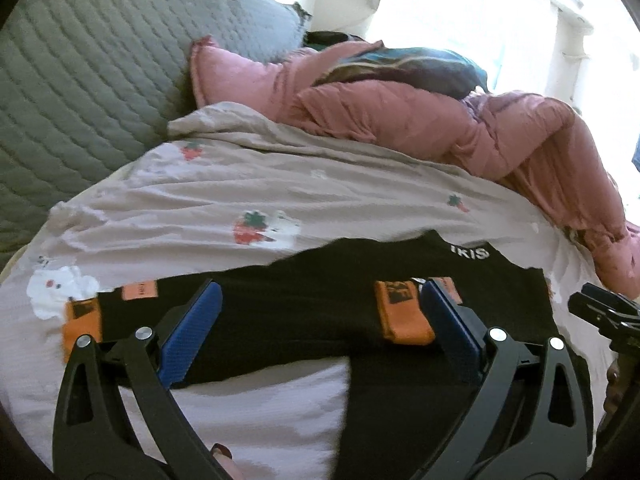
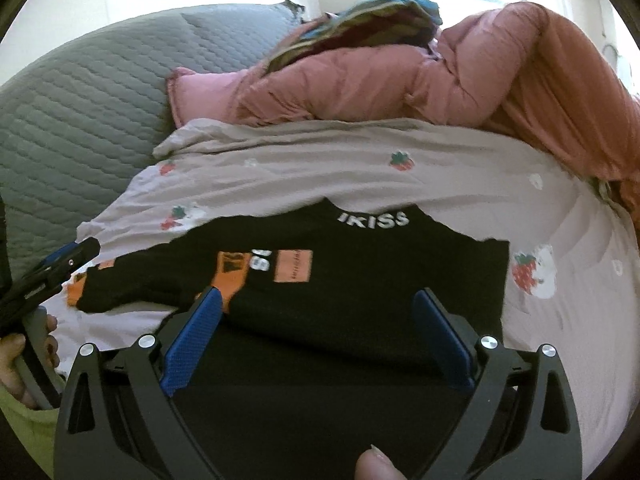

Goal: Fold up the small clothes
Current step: 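Move the left tool to the other sleeve's orange cuff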

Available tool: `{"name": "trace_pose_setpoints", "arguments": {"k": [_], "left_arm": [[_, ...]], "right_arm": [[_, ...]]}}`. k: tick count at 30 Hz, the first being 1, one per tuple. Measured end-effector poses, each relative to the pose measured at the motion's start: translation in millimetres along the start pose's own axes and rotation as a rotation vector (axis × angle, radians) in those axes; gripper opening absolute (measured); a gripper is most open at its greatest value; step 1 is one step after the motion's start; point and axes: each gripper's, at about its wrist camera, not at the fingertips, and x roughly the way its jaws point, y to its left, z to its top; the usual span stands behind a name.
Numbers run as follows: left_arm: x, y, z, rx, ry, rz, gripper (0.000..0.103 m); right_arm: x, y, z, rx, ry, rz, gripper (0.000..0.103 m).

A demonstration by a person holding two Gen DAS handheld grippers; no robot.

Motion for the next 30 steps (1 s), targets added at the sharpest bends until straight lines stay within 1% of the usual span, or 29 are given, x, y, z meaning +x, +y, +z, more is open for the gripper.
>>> {"name": "trace_pose_setpoints", "arguments": {"k": [7, 11, 19, 26, 28, 30], "left_arm": [[-12.3, 36.1, 1.2, -0.054, -0.009, 0.054, 0.093], [-18.5, 61.0, 0.1, -0.095, -0.01, 0.101, 0.093], [-29.0, 118.3, -8.6, -0.19, 0.015, 0.205, 0.093], [-42.5, 158.5, -19.2, -0.246, 0.026, 0.254, 0.093], [-45.6, 168.2, -22.1, -0.252, 0.034, 0.282, 0.093], [-47.3, 175.7, -24.3, -0.26, 0.041, 0.287, 0.093]], "right_arm": [[3.1, 32.5, 6.1, -0.051, -0.007, 0.048, 0.096], [9.8, 52.3, 7.8, -0.084, 0.0, 0.072, 0.096], [25.6, 85.7, 8.9, -0.137, 0.027, 0.117, 0.096], [35.0, 110.4, 10.4, -0.181, 0.039, 0.149, 0.096], [37.9, 116.9, 11.1, -0.191, 0.041, 0.157, 0.096], [41.3, 123.6, 11.1, -0.2, 0.048, 0.166, 0.096]]}}
